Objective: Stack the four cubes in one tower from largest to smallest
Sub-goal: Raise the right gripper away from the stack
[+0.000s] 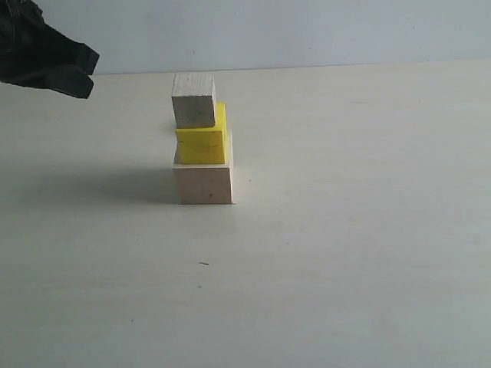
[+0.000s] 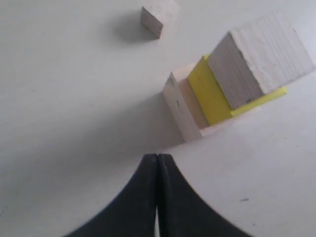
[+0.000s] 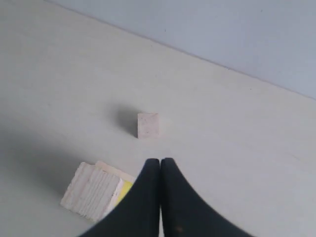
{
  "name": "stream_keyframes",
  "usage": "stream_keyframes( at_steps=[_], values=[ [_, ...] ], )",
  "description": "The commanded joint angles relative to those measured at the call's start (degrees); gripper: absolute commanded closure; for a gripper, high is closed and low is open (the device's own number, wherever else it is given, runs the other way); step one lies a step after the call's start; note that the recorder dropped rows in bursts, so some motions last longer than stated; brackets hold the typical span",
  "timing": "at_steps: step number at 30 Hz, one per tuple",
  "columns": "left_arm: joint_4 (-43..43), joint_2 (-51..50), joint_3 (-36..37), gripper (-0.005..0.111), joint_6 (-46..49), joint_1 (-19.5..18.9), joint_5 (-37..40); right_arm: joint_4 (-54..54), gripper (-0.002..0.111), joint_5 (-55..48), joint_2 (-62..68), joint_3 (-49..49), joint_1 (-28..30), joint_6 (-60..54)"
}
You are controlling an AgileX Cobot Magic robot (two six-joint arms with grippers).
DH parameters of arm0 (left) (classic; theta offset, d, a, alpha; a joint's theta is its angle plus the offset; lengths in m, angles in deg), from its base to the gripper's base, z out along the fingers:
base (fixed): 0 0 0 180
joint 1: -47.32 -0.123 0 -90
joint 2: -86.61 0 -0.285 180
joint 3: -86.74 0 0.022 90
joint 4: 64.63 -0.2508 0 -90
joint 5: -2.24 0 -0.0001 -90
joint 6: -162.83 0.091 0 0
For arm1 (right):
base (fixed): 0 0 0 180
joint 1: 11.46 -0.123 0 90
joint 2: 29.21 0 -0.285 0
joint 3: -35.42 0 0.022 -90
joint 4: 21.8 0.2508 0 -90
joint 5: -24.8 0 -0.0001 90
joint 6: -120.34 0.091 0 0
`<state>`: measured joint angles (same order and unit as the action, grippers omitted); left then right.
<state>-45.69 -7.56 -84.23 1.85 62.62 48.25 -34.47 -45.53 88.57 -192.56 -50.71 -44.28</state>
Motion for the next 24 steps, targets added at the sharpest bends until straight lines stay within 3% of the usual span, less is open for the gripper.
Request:
stream_keyframes(
  at_steps=[1, 4, 9, 14, 17, 19, 21, 24],
  values=[
    [-0.3, -2.3, -3.0, 0.107, -3.1, -3.5, -3.2, 5.7, 0.108, 0.4, -6.6, -0.1, -0.1, -0.6],
    [0.8, -6.8, -10.6, 0.107, -6.8, -8.0, -0.1, 6.6, 0.108, 0.4, -11.1, -0.1, -0.1, -0.6],
    [4.0, -14.5, -17.7, 0.107, -7.0, -10.1, 5.6, -0.7, 0.108, 0.4, -15.1, 2.7, -0.1, 1.0],
    [7.1, -22.4, -20.1, 0.107, -5.8, -10.1, 6.2, -4.7, 0.108, 0.4, -22.4, 19.4, -0.1, 3.4],
    [8.9, -25.0, -20.2, 0.107, -5.8, -10.1, 6.2, -17.2, 0.108, 0.4, -23.4, 28.4, 0.5, 8.7],
    [9.1, -26.0, -20.2, 0.107, -5.8, -10.1, 7.0, -18.6, 0.108, 0.9, -22.9, 33.3, 3.7, 7.8],
    [9.1, -26.0, -20.2, 0.107, -5.8, -10.1, 7.7, -13.3, 0.108, 9.3, -20.9, 36.2, 8.4, 4.9],
    [9.1, -25.3, -20.2, 0.107, -5.8, -10.1, 8.8, -6.9, 0.108, 13.8, -14.9, 36.2, 15.3, 1.8]
  ],
)
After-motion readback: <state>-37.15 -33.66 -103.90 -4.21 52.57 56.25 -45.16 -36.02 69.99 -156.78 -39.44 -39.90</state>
